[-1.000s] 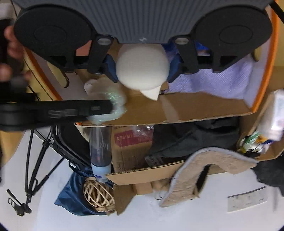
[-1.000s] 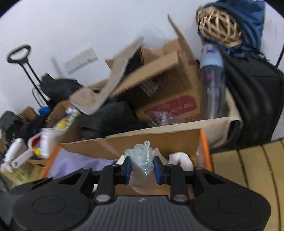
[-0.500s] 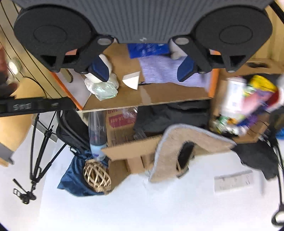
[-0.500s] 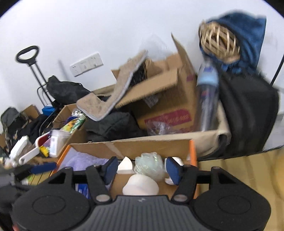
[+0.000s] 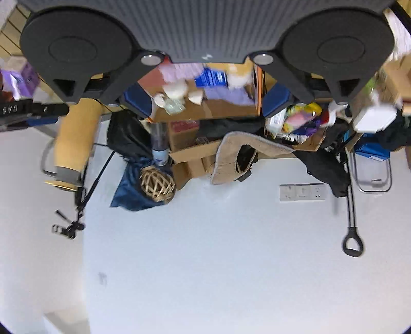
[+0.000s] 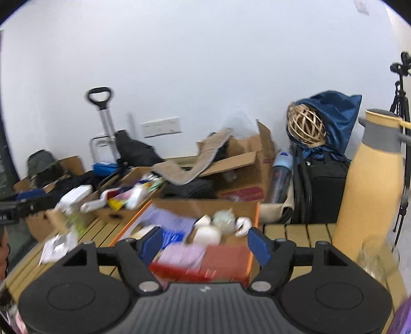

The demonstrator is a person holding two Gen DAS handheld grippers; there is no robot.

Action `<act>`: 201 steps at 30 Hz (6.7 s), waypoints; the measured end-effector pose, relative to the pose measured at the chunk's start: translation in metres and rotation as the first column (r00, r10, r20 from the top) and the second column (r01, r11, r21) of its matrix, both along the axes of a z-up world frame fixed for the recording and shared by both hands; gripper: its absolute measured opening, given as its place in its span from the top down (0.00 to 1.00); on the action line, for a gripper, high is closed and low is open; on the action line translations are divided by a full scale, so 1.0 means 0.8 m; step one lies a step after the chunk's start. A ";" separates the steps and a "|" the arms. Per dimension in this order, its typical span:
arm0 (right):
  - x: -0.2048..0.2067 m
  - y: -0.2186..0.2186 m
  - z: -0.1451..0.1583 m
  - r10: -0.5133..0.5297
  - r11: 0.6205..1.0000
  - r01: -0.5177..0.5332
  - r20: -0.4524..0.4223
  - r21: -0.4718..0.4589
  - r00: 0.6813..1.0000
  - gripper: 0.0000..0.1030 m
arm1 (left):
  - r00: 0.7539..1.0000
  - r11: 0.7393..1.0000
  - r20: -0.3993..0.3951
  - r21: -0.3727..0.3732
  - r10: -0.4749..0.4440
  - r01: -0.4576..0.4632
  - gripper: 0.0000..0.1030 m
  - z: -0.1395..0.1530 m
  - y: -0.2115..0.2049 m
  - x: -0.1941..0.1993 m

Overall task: Organize soft objects
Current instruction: 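Move both grippers back over the table toward the light-blue plush toy, then close both grippers on the light-blue plush toy, then carry the light-blue plush into the box and open both grippers, then move both grippers back over the table toward the purple satin bow, then close both grippers on the purple satin bow and lift it, then carry the purple bow into the box and open both grippers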

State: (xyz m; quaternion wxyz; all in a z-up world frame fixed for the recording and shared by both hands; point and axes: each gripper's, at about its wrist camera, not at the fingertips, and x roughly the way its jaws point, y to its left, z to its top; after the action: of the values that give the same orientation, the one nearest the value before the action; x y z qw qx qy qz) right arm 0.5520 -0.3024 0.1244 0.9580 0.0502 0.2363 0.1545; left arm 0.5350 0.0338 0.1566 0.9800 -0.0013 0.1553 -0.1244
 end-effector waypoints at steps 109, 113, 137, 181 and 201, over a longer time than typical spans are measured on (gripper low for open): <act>0.321 0.026 -0.104 -0.036 0.998 0.018 -0.288 -0.065 0.957 0.80 | 0.928 0.986 -0.333 -0.059 -0.168 0.158 0.66 -0.063 -0.092 0.268; 0.245 0.022 -0.038 -0.029 0.996 0.010 -0.214 -0.088 0.976 0.80 | 0.948 0.992 -0.291 -0.021 -0.127 0.126 0.61 -0.031 -0.076 0.209; -0.288 0.068 -0.152 0.006 1.000 -0.006 0.009 -0.004 1.000 0.40 | 0.996 0.996 -0.031 -0.002 0.087 -0.087 0.25 -0.174 -0.002 -0.264; 0.081 0.097 -0.221 0.041 0.990 -0.019 -0.152 0.143 0.987 0.91 | 0.950 0.972 -0.260 -0.203 -0.173 0.122 0.79 -0.235 -0.049 0.102; -0.011 0.095 -0.115 0.050 0.988 -0.056 0.047 0.143 0.998 0.91 | 0.979 0.961 -0.073 -0.218 -0.192 0.172 0.79 -0.147 -0.039 0.009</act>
State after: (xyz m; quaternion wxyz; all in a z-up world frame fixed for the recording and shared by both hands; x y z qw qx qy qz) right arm 0.5428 -0.2265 0.0326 0.9523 0.1096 0.2052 0.1977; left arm 0.5422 0.0028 0.0387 0.9504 -0.0968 0.1864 -0.2296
